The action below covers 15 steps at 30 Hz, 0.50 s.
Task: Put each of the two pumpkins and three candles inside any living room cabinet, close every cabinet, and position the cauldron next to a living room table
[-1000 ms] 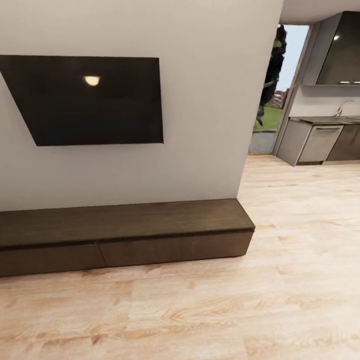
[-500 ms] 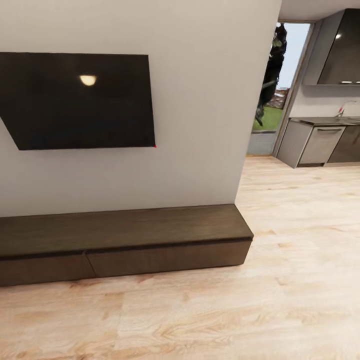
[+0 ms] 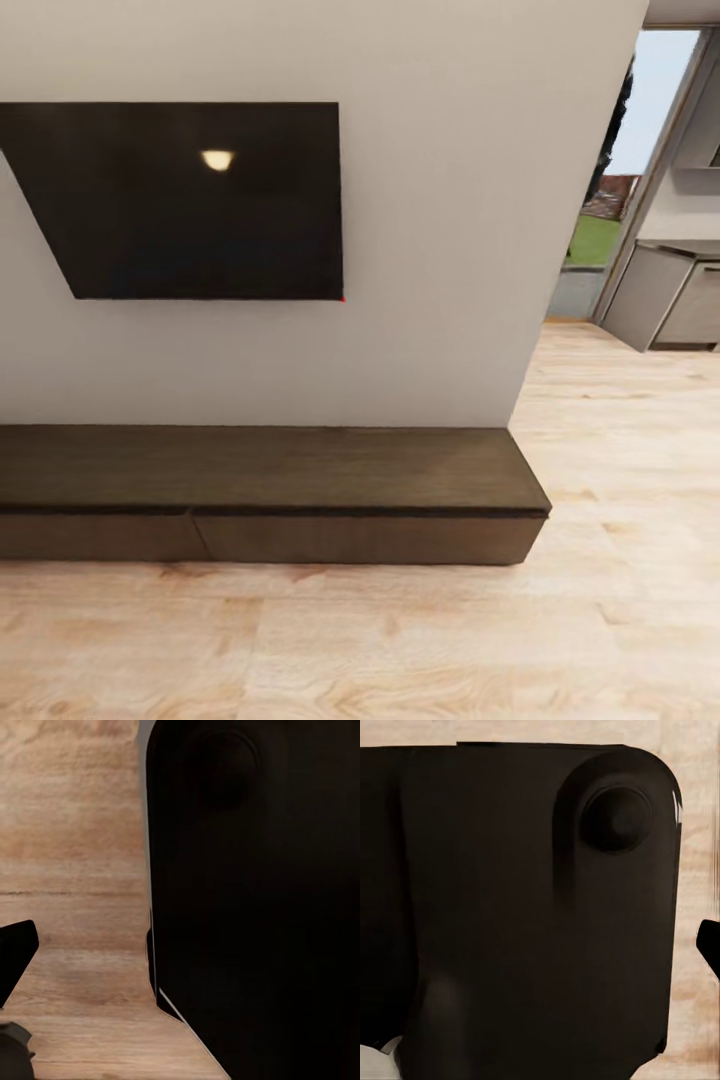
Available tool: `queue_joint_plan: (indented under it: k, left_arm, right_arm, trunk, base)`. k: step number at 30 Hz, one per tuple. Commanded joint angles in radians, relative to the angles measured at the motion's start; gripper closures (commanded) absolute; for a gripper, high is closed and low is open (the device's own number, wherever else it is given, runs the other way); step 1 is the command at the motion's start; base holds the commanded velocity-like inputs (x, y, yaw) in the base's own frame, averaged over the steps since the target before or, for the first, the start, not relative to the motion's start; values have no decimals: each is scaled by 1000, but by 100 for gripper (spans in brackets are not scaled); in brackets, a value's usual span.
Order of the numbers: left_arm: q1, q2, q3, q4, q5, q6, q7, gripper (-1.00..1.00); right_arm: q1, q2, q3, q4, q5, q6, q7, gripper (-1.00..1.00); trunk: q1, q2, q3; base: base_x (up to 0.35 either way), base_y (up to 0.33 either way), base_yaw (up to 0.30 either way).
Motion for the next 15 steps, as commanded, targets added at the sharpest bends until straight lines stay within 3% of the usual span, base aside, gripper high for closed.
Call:
queue_joint_plan:
  k: [1, 5, 15]
  left_arm:
    - [-1, 0, 0, 1, 0, -3, 0, -100]
    - [-1, -1, -1, 1, 0, -4, 0, -100]
    - [-1, 0, -2, -7, -3, -3, -2, -100]
  right_arm:
    - [0, 0, 0, 1, -2, -5, 1, -100]
    - [0, 0, 0, 0, -2, -6, 1, -100]
    - [0, -1, -1, 0, -3, -8, 1, -100]
  trunk:
    - [0, 0, -1]
    - [0, 0, -2]
    - [0, 0, -2]
  base:
    - [247, -168, 128]
    - [264, -121, 54]
    - [313, -10, 4]
